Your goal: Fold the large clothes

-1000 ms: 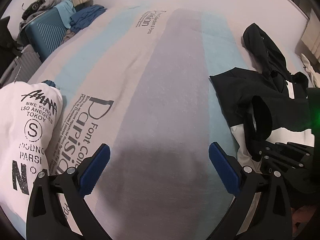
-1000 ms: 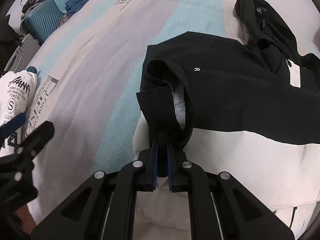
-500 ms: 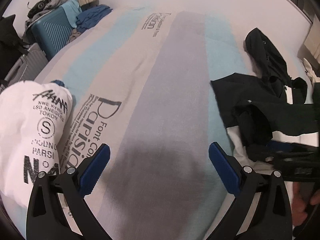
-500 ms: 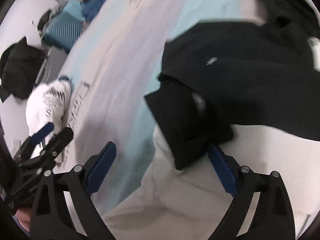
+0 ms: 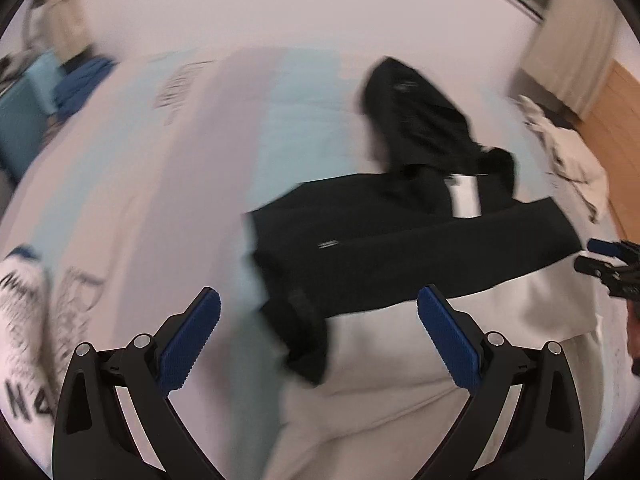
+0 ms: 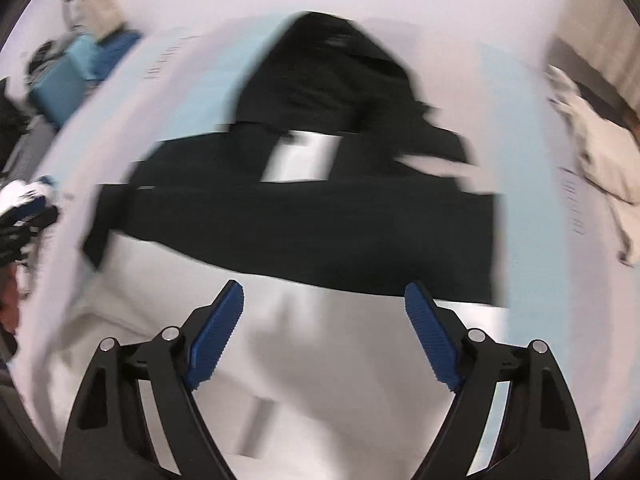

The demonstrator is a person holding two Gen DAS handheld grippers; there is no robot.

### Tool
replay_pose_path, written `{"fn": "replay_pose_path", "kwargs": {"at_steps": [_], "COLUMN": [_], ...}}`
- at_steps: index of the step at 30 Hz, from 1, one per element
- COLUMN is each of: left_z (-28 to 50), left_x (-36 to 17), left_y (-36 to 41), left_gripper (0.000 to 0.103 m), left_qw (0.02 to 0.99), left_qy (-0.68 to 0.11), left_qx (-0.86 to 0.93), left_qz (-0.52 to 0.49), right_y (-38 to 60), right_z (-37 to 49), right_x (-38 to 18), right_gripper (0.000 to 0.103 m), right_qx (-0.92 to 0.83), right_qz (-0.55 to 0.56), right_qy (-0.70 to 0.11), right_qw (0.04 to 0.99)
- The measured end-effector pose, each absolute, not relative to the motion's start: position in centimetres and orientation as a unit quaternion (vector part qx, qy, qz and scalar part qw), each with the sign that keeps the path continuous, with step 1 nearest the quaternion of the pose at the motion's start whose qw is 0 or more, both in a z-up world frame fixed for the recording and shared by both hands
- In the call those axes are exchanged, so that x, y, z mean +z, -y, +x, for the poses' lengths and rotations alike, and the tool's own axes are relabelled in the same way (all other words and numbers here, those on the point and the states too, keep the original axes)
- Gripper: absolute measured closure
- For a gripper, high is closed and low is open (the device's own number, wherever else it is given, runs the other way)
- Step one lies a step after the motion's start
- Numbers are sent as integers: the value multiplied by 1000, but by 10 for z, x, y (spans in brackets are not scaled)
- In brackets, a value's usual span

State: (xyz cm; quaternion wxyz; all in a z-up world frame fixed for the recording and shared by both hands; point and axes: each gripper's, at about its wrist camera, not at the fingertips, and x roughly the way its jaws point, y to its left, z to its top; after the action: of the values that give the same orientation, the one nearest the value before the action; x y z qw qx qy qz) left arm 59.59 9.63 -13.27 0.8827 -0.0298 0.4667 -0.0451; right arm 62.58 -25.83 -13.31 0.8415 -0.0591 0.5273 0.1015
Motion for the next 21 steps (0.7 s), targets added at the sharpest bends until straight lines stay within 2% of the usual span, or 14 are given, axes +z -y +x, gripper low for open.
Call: {"fn": "replay_pose_path", "kwargs": {"at_steps": [2, 6, 11, 16, 21], "left_z": [608, 628, 646, 644, 642], "left_x": [-137, -156, -201, -246, -264], "left_y": [-74, -40, -34, -65, -64], "left_gripper": [6, 6, 7, 9, 8], "left_qw": [877, 871, 857, 832, 827], "left_qy": [-472, -480, -509, -554, -559], "left_qx": [-74, -101, -73, -33, -42], "left_qz": [-39, -26, 12, 21, 45], "right_y": [271, 271, 276, 294, 297], "right_z": [629, 639, 650, 655, 659], "right_x": [-134, -149, -184, -219, -248], "right_gripper": [30, 45, 57, 58, 58], "right_qx": [107, 124, 94, 68, 64], "right_qz": [-49, -45, -66, -50, -33], "right_qy": [-528, -533, -551, -579, -596], "right_qw": [841, 836, 827, 811, 800]}}
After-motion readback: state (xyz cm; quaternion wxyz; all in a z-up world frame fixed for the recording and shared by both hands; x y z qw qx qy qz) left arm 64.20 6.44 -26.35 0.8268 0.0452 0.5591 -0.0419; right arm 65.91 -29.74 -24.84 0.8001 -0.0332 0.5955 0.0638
